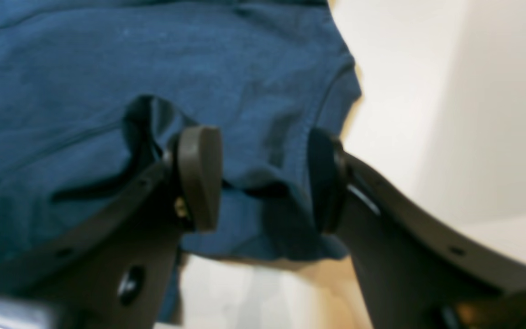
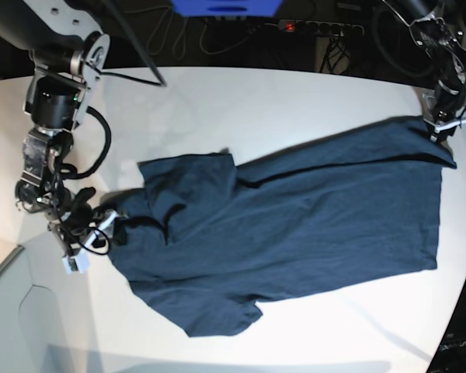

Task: Layout the t-shirt on the table in an organized manner, then fold the t-shirt properly
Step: 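Pull the right gripper's corner further out, dragging the sleeve side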

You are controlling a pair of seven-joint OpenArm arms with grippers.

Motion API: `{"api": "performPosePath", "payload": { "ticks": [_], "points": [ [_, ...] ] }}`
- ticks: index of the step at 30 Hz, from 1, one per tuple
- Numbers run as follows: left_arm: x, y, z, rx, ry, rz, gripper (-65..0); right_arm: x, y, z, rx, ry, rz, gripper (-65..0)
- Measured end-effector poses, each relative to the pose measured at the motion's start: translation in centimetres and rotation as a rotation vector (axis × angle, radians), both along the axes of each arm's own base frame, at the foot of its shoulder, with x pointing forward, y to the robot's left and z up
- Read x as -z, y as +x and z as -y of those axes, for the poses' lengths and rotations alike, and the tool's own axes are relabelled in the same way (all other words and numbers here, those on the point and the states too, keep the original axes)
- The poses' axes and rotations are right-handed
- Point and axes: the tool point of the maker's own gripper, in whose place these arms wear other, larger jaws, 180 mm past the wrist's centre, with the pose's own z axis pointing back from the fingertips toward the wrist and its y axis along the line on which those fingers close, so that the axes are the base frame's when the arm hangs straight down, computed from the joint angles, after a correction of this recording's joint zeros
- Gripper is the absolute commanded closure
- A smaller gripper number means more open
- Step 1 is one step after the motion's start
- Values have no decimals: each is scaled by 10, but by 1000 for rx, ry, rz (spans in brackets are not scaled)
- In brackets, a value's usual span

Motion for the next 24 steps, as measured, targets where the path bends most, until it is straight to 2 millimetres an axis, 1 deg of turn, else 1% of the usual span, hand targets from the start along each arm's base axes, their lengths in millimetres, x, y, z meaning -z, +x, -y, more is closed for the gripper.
{"api": "performPosePath", "payload": {
  "ticks": [5,8,9,11,14,17,18,24],
  "points": [
    [0,8,1,-2,-6,14,-271,19,-8,-1,-68,-34,-31,-303],
    [6,9,5,-4,-24,17,-270,21,-8,-5,-85,-33,-20,-297],
    [8,10,4,-6,-30,17,-269,21,-8,-5,-85,-33,-21,-281],
    [10,10,-1,-14,-34,17,-267,20,-9,1,-81,-42,-20,-226],
    [14,18,-6,-27,-51,25,-267,24,-15,16,-69,-65,-36,-103],
    [16,21,-10,-33,-60,33,-266,30,-23,24,-65,-78,-54,-12],
    [16,24,-9,-30,-65,38,-265,32,-27,25,-64,-80,-62,0],
    [14,30,-9,-32,-64,47,-265,52,-58,48,-54,-117,-127,0]
  ]
}}
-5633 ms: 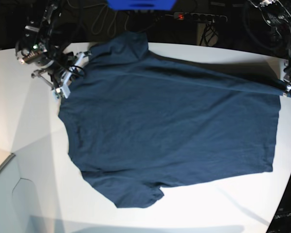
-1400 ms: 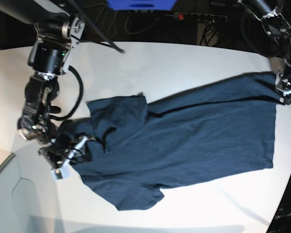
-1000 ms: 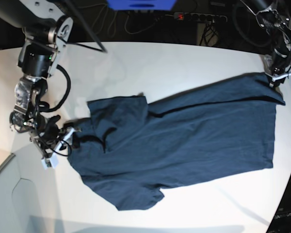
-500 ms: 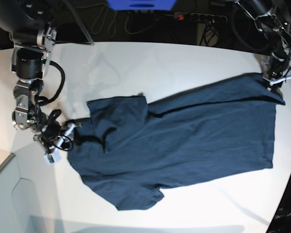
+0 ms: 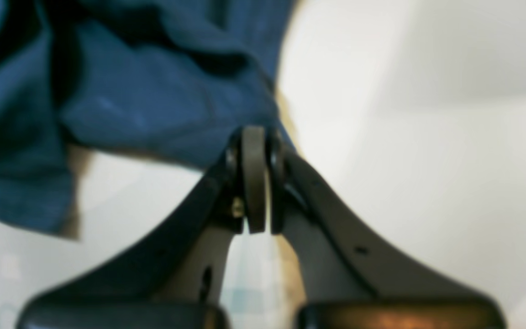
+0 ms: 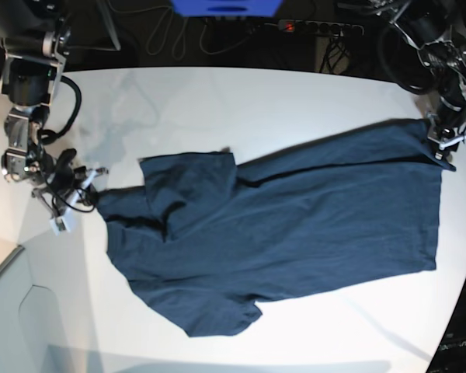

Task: Layout the t-shirt on the table in an organized manner, then fold the t-shirt properly
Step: 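Pull the right gripper's corner further out, dragging the sleeve side, then regrasp the shirt edge with the right gripper and pull it outward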

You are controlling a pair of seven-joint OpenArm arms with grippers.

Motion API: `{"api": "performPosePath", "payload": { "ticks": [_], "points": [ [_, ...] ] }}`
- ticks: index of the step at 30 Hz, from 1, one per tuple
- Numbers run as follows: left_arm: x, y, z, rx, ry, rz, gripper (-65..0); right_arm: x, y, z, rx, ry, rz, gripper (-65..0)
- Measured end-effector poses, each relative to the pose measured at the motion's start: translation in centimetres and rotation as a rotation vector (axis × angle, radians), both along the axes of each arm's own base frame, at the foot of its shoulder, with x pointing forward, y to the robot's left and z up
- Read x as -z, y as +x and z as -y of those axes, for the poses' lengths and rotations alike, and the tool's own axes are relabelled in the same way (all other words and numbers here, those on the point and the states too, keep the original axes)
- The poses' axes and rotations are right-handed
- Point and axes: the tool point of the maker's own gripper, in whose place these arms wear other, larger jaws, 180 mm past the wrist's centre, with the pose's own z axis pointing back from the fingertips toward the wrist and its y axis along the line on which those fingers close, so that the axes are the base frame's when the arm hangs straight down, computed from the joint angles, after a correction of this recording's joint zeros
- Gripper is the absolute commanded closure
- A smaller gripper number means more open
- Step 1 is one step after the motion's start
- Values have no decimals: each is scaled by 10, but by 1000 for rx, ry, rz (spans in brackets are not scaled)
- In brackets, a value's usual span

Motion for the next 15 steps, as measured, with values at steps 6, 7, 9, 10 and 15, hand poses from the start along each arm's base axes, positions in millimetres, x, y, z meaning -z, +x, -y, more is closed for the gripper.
{"api": "performPosePath", "payload": {
  "ticks": [6,7,9,10,15],
  "points": [
    [-2,7,-2,13,-4,-9,-265,8,-18,8,15,6,-7,0],
    [-1,6,-2,18,5,-19,-265,9,-21,9,17,7,-8,0],
    [-1,5,-2,23,14,-27,-266,10,-25,10,24,18,-1,0],
    [-1,6,-2,26,16,-27,-266,10,-25,12,26,15,-2,0],
    [-3,6,-2,34,21,-34,-272,-4,-23,21,41,-39,10,0]
  ]
}}
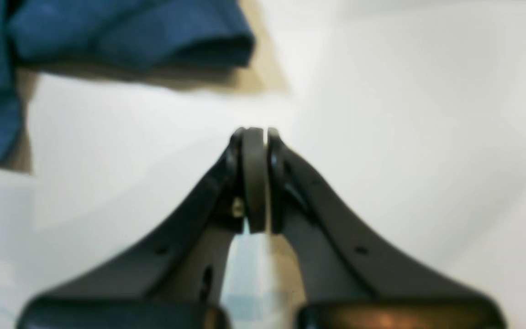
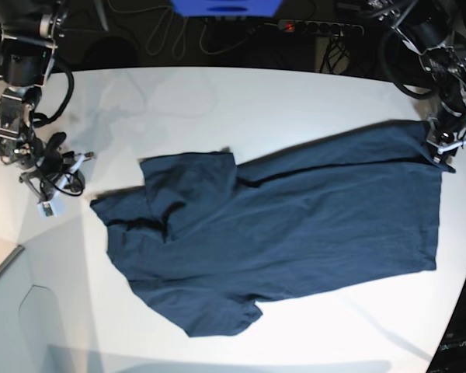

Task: Layout the t-shirt on the table in an organized manner, then fold the t-shirt properly
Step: 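Regrasp the shirt edge with the right gripper and pull it outward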

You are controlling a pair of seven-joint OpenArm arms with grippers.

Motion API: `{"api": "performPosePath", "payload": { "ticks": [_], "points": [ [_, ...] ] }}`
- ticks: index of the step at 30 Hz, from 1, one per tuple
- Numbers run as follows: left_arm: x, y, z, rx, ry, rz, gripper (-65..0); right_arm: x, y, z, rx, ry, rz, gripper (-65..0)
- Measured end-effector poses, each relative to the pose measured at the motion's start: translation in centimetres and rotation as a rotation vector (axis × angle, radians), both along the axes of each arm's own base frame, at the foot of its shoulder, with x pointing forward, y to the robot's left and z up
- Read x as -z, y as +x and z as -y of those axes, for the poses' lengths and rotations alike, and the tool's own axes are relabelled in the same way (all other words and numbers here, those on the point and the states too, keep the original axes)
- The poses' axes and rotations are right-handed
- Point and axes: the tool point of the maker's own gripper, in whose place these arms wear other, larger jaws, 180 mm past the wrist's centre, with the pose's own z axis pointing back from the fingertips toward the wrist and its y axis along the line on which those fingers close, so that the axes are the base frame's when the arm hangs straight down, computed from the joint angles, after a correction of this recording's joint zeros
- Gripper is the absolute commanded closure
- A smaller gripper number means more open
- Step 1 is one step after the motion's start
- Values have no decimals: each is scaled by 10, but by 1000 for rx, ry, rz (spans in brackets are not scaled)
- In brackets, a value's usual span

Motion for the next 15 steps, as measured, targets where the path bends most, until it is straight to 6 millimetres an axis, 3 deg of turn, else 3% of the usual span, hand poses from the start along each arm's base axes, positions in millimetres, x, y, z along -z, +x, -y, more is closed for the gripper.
{"api": "performPosePath", "payload": {
  "ticks": [4,10,11,13,14,15],
  "points": [
    [-5,-3,2,8,14,-8,-272,-21,11,-6,-22,-44,20,0],
    [-4,-9,1,12,23,-24,-272,-49,32,-39,-46,-20,108,0],
    [-2,-8,6,16,22,-22,-272,-137,64,66,597,-188,648,0],
    [-1,-8,9,23,30,-20,-265,-136,65,62,597,-179,646,-6],
    [-1,-8,11,27,27,-21,-254,-48,32,-50,-51,1,109,-31],
    [0,-8,12,26,26,-20,-223,-48,33,-50,-51,-3,105,-64]
  ]
}}
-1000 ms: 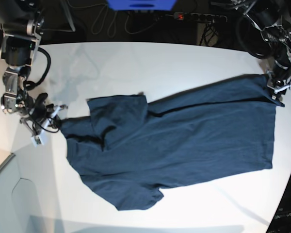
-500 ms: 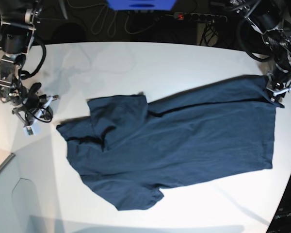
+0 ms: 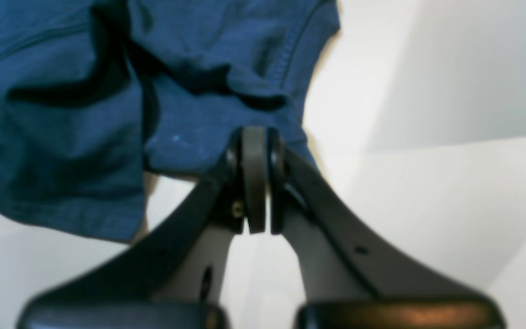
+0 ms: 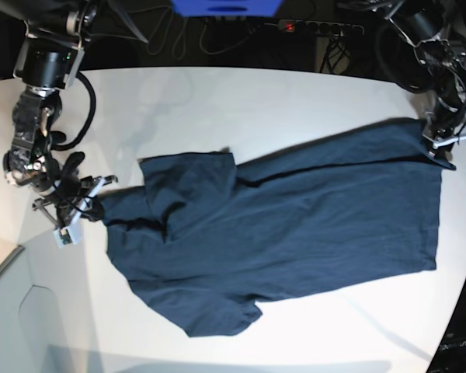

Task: Layout the t-shirt on the table in an organized manner, then fold the t-shirt properly
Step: 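Regrasp the shirt edge with the right gripper and pull it outward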

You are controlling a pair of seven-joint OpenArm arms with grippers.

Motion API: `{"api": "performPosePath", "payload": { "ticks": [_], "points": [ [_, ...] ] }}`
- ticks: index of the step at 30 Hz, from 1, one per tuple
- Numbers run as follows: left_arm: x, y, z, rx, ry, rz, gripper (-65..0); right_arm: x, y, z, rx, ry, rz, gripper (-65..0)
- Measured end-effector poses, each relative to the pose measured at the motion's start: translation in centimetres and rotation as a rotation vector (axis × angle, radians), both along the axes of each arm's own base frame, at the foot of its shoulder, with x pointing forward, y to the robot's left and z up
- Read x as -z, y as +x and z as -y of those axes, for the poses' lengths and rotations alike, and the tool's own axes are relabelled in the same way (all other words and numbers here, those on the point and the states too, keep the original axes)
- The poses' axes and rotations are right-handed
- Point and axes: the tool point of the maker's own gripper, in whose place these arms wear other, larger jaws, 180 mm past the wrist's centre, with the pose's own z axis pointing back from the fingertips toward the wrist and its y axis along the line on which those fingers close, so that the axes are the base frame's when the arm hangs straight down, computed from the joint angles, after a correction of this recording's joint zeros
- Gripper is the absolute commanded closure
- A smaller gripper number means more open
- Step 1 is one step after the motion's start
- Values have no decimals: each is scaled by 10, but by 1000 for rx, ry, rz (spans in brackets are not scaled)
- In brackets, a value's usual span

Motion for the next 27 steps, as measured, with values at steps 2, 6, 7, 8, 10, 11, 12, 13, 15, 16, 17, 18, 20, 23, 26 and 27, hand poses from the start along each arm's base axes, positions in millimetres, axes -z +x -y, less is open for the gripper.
{"api": "performPosePath", "payload": {
  "ticks": [2,6,7,8,10,11,12,13,15,16,17,18,20,23,26,27],
  "points": [
    [2,-3,2,3,-6,-8,-108,-1,5,-2,-9,-1,0,-143],
    [4,-4,2,7,-10,-18,-13,-3,23,-14,-27,31,9,-278],
    [4,-4,2,9,-12,-19,-16,-1,26,-15,-23,45,1,-297],
    [3,-4,2,9,-11,-18,-2,3,28,-14,-21,51,-13,-306],
    [2,-4,-1,11,-4,-22,0,12,29,-11,-15,62,-51,-310],
    [2,-5,-2,16,-5,-28,-2,17,29,-10,-11,69,-68,-311],
    [1,-5,-4,19,-3,-31,-1,20,30,-9,-4,77,-81,-311],
    [0,-5,-6,18,3,-31,-1,25,29,-8,-1,86,-100,-311],
    [-2,-2,-8,24,10,-30,-1,32,30,-6,7,106,-119,-310],
    [-2,-1,-7,32,15,-37,-1,33,32,-7,15,125,-103,-310],
    [-3,2,-8,37,17,-34,-1,35,33,-7,22,143,-92,-310],
    [-5,4,-9,37,20,-29,-1,38,32,-8,27,160,-88,-308],
    [-8,8,-10,37,21,-18,-1,47,27,-10,35,179,-96,-294],
    [-11,15,-9,62,35,-19,-1,51,19,-4,46,181,-92,-222],
    [-12,17,-8,64,34,-16,-1,54,13,0,54,181,-98,-104],
    [-12,17,-9,63,34,-14,-1,55,12,1,54,178,-103,-56]
  ]
}}
